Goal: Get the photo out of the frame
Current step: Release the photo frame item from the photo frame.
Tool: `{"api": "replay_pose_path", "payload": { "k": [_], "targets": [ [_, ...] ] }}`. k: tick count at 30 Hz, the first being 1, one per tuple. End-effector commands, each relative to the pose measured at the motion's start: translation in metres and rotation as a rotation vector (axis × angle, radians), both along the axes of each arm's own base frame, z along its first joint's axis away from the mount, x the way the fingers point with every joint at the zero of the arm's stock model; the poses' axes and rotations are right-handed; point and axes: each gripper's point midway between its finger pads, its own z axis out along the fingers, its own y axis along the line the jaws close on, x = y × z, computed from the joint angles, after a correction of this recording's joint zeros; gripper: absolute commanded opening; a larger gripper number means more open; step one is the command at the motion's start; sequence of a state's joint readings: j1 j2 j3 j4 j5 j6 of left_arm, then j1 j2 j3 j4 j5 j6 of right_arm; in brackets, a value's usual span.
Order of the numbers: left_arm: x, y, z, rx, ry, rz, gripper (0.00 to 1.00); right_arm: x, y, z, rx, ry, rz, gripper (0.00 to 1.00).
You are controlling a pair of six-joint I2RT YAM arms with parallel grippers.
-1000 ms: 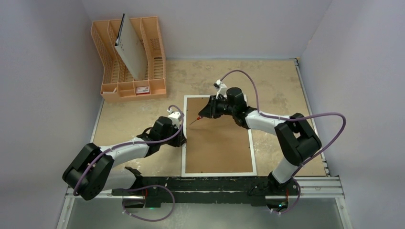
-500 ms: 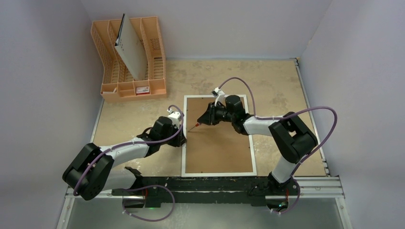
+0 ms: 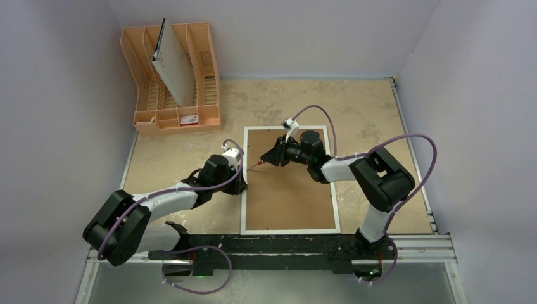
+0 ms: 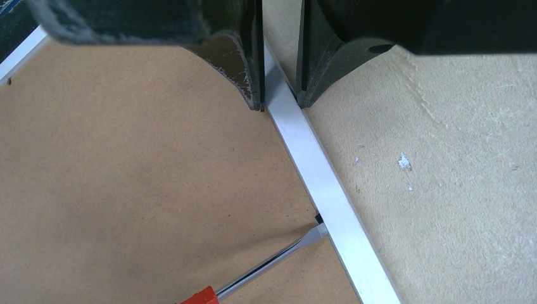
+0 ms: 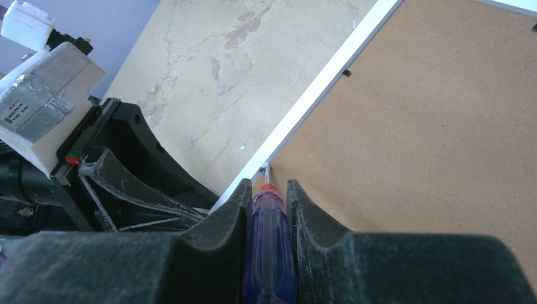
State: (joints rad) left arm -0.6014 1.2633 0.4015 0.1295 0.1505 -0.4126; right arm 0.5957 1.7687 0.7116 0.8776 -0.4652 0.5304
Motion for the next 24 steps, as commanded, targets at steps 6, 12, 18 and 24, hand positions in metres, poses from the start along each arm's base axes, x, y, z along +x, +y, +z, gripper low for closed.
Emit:
{"api": "replay_pose_path", "payload": {
  "k": [6, 12, 18, 24],
  "targets": [
    [-0.012, -0.008, 0.003, -0.038, 0.037, -0.047, 0.00, 0.001, 0.008, -0.002, -0.016, -0.048, 0.021, 0.00],
    [-0.011, -0.008, 0.004, -0.036, 0.034, -0.040, 0.00, -0.007, 0.016, -0.004, -0.099, -0.072, 0.044, 0.00],
    [-0.009, -0.007, 0.003, -0.037, 0.031, -0.026, 0.00, -0.014, 0.027, -0.006, -0.216, -0.104, 0.008, 0.00],
    [-0.010, -0.007, 0.004, -0.068, 0.022, -0.007, 0.00, -0.017, 0.045, 0.009, -0.255, -0.147, -0.027, 0.00]
  ]
}}
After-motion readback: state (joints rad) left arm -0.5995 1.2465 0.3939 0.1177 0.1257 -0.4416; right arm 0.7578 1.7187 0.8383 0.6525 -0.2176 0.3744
